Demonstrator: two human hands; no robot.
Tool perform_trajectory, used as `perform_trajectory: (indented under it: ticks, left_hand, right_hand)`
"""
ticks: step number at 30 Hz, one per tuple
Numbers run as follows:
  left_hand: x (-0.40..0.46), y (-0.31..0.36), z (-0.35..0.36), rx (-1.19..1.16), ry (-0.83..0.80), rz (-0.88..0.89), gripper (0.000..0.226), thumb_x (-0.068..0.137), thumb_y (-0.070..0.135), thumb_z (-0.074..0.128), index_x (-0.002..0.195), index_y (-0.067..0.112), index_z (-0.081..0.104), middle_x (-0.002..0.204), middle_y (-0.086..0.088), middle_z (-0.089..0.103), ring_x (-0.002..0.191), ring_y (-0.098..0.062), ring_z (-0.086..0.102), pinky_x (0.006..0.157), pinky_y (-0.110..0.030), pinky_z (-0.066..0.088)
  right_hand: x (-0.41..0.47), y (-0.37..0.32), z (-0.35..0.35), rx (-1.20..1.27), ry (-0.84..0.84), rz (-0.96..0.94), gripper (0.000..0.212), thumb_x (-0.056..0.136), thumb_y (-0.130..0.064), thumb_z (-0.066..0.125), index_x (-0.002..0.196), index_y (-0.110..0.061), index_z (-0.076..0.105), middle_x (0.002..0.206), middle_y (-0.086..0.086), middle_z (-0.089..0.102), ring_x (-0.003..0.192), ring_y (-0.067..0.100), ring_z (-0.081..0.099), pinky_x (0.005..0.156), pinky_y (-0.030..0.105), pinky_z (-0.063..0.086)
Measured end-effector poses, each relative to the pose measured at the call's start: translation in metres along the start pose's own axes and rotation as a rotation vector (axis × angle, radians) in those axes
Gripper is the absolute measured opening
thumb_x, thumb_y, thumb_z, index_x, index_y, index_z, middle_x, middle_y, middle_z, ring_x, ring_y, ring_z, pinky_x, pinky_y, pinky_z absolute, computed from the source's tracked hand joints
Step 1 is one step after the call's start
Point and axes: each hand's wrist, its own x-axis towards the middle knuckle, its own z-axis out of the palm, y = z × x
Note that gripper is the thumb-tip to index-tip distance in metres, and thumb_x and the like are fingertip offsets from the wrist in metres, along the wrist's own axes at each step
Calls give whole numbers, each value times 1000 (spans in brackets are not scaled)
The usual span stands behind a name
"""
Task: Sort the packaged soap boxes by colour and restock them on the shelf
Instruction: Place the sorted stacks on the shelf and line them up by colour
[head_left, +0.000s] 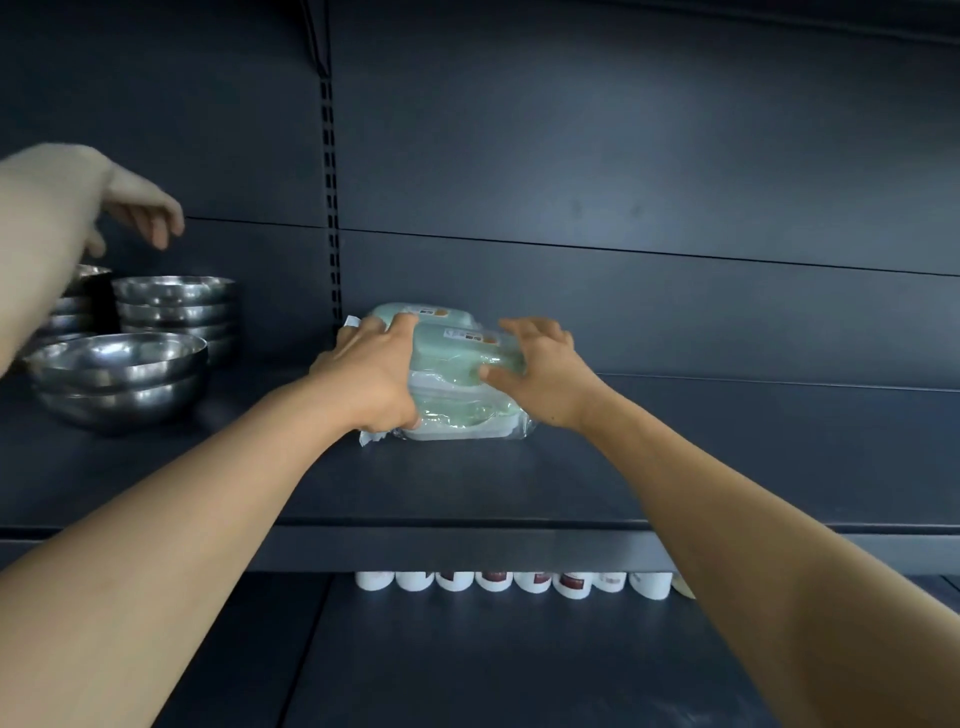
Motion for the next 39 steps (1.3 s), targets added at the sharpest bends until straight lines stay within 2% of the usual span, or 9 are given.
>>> perform_trajectory:
  ticks: [3, 6, 8, 14, 18, 21, 24, 35, 39]
  left_hand:
    - [-10, 4, -1, 22, 70, 7, 92, 74, 21, 76, 146, 21, 19, 145, -5, 29, 132, -29, 26, 99, -43, 40]
    - [-28, 17, 0, 13, 130, 54, 87, 78, 22, 73, 147, 22, 21, 149, -2, 26, 135, -27, 24, 101, -42, 38]
    - [-46, 29, 3, -20, 129, 86, 84, 79, 25, 74, 147, 23, 23, 149, 0, 27, 137, -24, 23, 102, -42, 38]
    - [-118, 63, 23, -83, 88, 103, 75, 81, 27, 72, 144, 26, 30, 147, 1, 34, 134, -22, 32, 100, -41, 40]
    - [-169, 72, 50, -114, 54, 82, 63, 83, 24, 68, 138, 27, 37, 136, 2, 45, 123, -21, 43, 95, -42, 43]
    - [-202, 71, 78, -107, -33, 73, 57, 83, 26, 67, 134, 27, 42, 131, 5, 50, 116, -20, 49, 89, -39, 46]
    - [-228, 62, 112, -81, -186, 52, 51, 88, 30, 64, 134, 27, 43, 132, 6, 50, 118, -17, 48, 88, -37, 45]
    - [-292, -24, 261, -79, -572, -94, 46, 87, 33, 63, 130, 27, 47, 131, 7, 52, 119, -18, 50, 87, -33, 44]
    - [-317, -62, 317, -83, -682, -149, 41, 85, 30, 64, 122, 23, 50, 128, 2, 55, 115, -22, 53, 91, -38, 47]
  right_hand:
    - [-25, 6, -14, -8, 98, 45, 61, 93, -35, 55, 144, -14, 32, 146, 9, 29, 137, 27, 21, 105, 29, 26]
    - [-59, 15, -26, -48, 99, 36, 52, 92, -30, 57, 138, -11, 41, 136, 9, 45, 125, 23, 42, 91, 21, 31]
    - [-85, 19, -32, -43, 95, 25, 48, 91, -27, 58, 135, -11, 45, 132, 7, 51, 119, 21, 48, 88, 20, 34]
    - [-166, 25, -34, -57, 78, -23, 40, 90, -23, 59, 128, -12, 51, 122, 6, 56, 108, 21, 55, 91, 29, 43]
    - [-222, 35, -14, -93, -43, -50, 40, 90, -24, 59, 127, -12, 52, 118, 5, 57, 107, 22, 54, 89, 32, 44]
    - [-258, 44, 10, -81, -169, -19, 42, 90, -27, 58, 130, -16, 49, 123, 5, 53, 108, 23, 55, 89, 40, 48]
    - [-287, 54, 37, -95, -275, 22, 45, 90, -28, 58, 132, -16, 48, 128, 5, 51, 115, 24, 52, 93, 43, 46]
    - [-368, 89, 173, -79, -604, 244, 44, 90, -26, 58, 131, -16, 48, 130, 4, 50, 116, 25, 52, 93, 37, 46]
    - [-399, 95, 235, -77, -706, 309, 42, 89, -27, 55, 129, -14, 50, 128, 7, 54, 115, 25, 54, 94, 36, 45]
